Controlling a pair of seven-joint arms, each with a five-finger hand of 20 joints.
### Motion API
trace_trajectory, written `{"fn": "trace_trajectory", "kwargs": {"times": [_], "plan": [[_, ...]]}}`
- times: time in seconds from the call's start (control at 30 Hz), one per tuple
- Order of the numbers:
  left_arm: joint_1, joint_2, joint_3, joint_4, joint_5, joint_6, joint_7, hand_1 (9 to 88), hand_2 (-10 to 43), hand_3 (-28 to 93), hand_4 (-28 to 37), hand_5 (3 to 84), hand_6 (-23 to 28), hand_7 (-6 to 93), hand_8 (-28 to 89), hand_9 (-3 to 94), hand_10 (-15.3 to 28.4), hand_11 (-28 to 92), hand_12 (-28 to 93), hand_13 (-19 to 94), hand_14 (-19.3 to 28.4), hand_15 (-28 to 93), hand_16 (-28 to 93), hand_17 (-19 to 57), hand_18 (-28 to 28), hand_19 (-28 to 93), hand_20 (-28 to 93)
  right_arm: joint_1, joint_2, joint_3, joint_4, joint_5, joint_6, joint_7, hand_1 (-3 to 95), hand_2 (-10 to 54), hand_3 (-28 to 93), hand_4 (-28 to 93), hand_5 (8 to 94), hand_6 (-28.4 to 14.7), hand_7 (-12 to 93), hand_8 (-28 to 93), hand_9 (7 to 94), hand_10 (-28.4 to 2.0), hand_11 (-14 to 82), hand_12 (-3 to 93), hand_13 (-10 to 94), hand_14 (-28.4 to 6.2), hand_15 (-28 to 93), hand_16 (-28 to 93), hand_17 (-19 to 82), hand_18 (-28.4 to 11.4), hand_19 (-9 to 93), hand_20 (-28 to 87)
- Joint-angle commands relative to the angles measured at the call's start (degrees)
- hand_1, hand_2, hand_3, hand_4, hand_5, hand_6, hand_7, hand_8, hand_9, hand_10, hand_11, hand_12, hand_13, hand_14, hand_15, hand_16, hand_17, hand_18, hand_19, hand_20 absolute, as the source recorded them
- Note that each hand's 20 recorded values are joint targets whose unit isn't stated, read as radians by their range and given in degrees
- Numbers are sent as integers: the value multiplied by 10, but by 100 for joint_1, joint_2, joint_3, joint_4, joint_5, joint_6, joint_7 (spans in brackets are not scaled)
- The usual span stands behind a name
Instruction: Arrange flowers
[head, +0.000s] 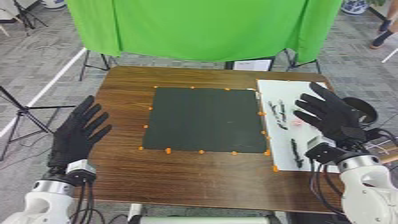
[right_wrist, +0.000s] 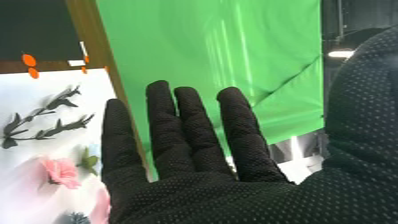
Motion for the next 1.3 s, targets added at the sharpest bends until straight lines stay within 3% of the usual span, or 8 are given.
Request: {"fn": "trace_trajectory", "kwargs": {"times": [0.03, 0.3, 0.47, 0.63, 0.77, 0.87, 1.1, 1.3], "plan": [[59, -83, 11, -18, -8, -25, -50, 251, -80, 683, -283, 220, 27, 187, -107, 181, 92, 115, 203, 127, 130, 164, 53, -109, 199, 317, 88, -19, 58, 27, -22, -49, -38, -42, 137, -92, 884, -276, 297, -24, 204, -122, 342, -128, 113, 224, 263, -106, 193, 284, 49, -207, 412, 207], [190, -122, -22, -51, 5, -32, -51, 250, -80, 686, -283, 220, 27, 188, -108, 182, 93, 117, 203, 129, 131, 168, 55, -110, 199, 318, 88, -102, 1, 40, -35, -63, -100, -46, 138, -92, 885, -276, 297, -24, 204, -121, 342, -126, 109, 222, 260, -106, 183, 281, 52, -206, 407, 203], [32, -33, 31, -1, 14, -63, -25, 250, -78, 686, -283, 221, 28, 188, -108, 183, 94, 119, 202, 129, 131, 173, 54, -111, 199, 320, 90, -109, 17, 74, -36, -14, -42, -88, 138, -93, 886, -276, 297, -25, 201, -121, 337, -121, 91, 214, 253, -103, 132, 278, 53, -200, 373, 183], [263, -102, -63, -83, 3, -22, -78, 250, -77, 686, -283, 221, 28, 187, -108, 183, 94, 121, 202, 129, 131, 175, 52, -111, 199, 320, 90, -94, 148, 82, -53, -225, -207, 9, 140, -92, 886, -275, 298, -25, 203, -120, 336, -121, 90, 217, 260, -106, 137, 303, 51, -203, 399, 198], [116, -17, -17, -44, 21, -67, -41, 252, -77, 685, -283, 221, 27, 187, -108, 184, 94, 122, 201, 130, 132, 179, 52, -111, 199, 320, 90, -87, 604, 43, -263, -1617, 391, 437, 145, -89, 878, -276, 309, -25, 214, -127, 362, -128, 144, 226, 302, -108, 297, 256, 76, -209, 511, 275], [197, -33, -74, -83, 21, -30, -38, 252, -77, 686, -283, 221, 27, 187, -107, 183, 93, 122, 201, 130, 131, 180, 51, -110, 198, 321, 90, 83, 1019, -136, -336, -3051, 410, 1085, 187, -93, 859, -280, 437, -33, 287, -151, 507, -139, 312, 238, 453, -116, 597, 192, 178, -205, 709, 406], [281, -59, -114, -120, 19, 25, -26, 252, -77, 686, -283, 222, 28, 186, -107, 184, 94, 121, 201, 132, 131, 184, 50, -110, 198, 320, 90, -223, 1724, -80, -653, -6613, -690, 1819, 219, -95, 792, -283, 635, 1, 395, -159, 729, -116, 440, 295, 655, -106, 750, 278, 330, -202, 906, 459], [282, -60, -99, -121, 11, 38, -35, 252, -77, 685, -283, 222, 28, 186, -107, 184, 94, 122, 202, 132, 131, 185, 49, -110, 198, 320, 90, -328, 1948, -141, -891, -7218, -1528, 2602, 191, -95, 714, -283, 684, 4, 455, -144, 755, -118, 516, 351, 690, -105, 799, 355, 371, -214, 932, 564]]}}
